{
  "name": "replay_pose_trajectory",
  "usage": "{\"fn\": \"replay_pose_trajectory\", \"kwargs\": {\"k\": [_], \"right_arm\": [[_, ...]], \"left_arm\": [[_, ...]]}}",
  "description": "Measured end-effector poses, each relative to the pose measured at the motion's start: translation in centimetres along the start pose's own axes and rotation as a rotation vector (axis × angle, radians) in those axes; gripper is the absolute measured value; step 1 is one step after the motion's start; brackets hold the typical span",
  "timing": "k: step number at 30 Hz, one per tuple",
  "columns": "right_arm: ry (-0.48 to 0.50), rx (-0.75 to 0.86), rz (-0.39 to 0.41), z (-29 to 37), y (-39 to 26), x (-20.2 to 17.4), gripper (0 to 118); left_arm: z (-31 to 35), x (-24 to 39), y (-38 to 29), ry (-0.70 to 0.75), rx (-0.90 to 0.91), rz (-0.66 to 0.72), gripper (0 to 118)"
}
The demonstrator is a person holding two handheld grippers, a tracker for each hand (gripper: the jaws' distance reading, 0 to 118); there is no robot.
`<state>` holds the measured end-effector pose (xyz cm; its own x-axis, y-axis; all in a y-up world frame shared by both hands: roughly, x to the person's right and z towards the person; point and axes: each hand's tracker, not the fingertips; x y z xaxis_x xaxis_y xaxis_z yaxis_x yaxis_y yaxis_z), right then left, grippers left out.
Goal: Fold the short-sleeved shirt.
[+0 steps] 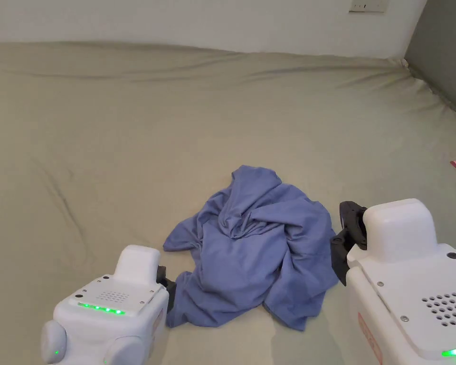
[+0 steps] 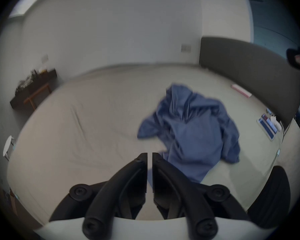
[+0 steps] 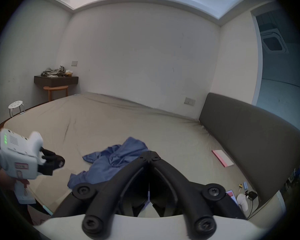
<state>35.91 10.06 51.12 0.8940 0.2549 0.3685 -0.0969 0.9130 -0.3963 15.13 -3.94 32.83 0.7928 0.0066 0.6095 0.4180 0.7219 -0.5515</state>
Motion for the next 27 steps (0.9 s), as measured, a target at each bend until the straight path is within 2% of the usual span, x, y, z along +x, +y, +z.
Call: {"fn": "replay_pose_trajectory", "kwargs": {"k": [1, 3, 4, 5, 9, 11, 12, 13, 14, 16, 19, 23, 24, 25, 26, 27], "right_arm": [[0.012, -0.010, -0.010, -0.3, -0.4, 0.3, 1], [0.016, -0.032, -0.031, -0.7, -1.1, 0.9, 1], [0.005, -0.043, -0.031, -1.0, -1.4, 1.1, 1], [-0.003, -0.052, -0.027, -1.3, -1.7, 1.2, 1], [-0.023, -0.094, -0.029, -2.3, -2.8, 2.0, 1], [-0.030, -0.117, -0.024, -3.0, -3.3, 2.2, 2], [-0.033, -0.128, -0.018, -3.4, -3.5, 2.3, 1], [-0.037, -0.139, -0.011, -3.9, -3.8, 2.3, 1], [-0.038, -0.155, -0.003, -4.4, -3.9, 2.4, 1], [-0.027, -0.193, -0.004, -5.8, -4.4, 2.6, 1], [-0.007, -0.259, -0.018, -8.6, -5.3, 3.1, 1], [0.008, -0.362, -0.015, -13.6, -6.9, 3.8, 5], [0.016, -0.404, -0.030, -15.2, -7.4, 4.1, 13], [0.035, -0.454, -0.042, -17.0, -7.9, 4.3, 39], [0.058, -0.506, -0.065, -18.9, -8.6, 4.7, 73], [0.077, -0.556, -0.087, -20.5, -9.3, 4.8, 101]], "left_arm": [[-1.1, 0.1, -0.6, -0.003, -0.021, 0.000, 27], [-3.5, 0.4, -1.3, -0.006, -0.097, -0.006, 99], [-4.6, 0.5, -1.6, -0.014, -0.124, -0.009, 116], [-4.6, 0.7, -1.6, -0.001, -0.069, 0.006, 110], [-6.8, 1.6, -1.7, 0.002, -0.135, -0.023, 107], [-7.5, 2.3, -1.7, 0.001, -0.154, -0.037, 87], [-7.6, 2.5, -1.6, -0.013, -0.157, -0.040, 87], [-7.3, 2.3, -2.1, 0.003, -0.144, -0.042, 77], [-7.1, 2.3, -1.9, 0.000, -0.131, -0.040, 59], [-6.5, 2.4, -1.8, -0.013, -0.097, -0.034, 8], [-5.7, 2.2, -1.2, -0.017, -0.092, -0.059, 8], [-3.3, 0.2, -0.3, -0.047, -0.043, 0.017, 8], [-2.5, -0.5, 0.2, -0.057, -0.025, 0.049, 8], [-1.9, -1.5, 0.2, -0.081, -0.012, 0.085, 8], [-1.1, -2.4, 0.4, -0.110, 0.017, 0.133, 8], [-0.4, -3.4, 0.4, -0.141, 0.051, 0.194, 8]]}}
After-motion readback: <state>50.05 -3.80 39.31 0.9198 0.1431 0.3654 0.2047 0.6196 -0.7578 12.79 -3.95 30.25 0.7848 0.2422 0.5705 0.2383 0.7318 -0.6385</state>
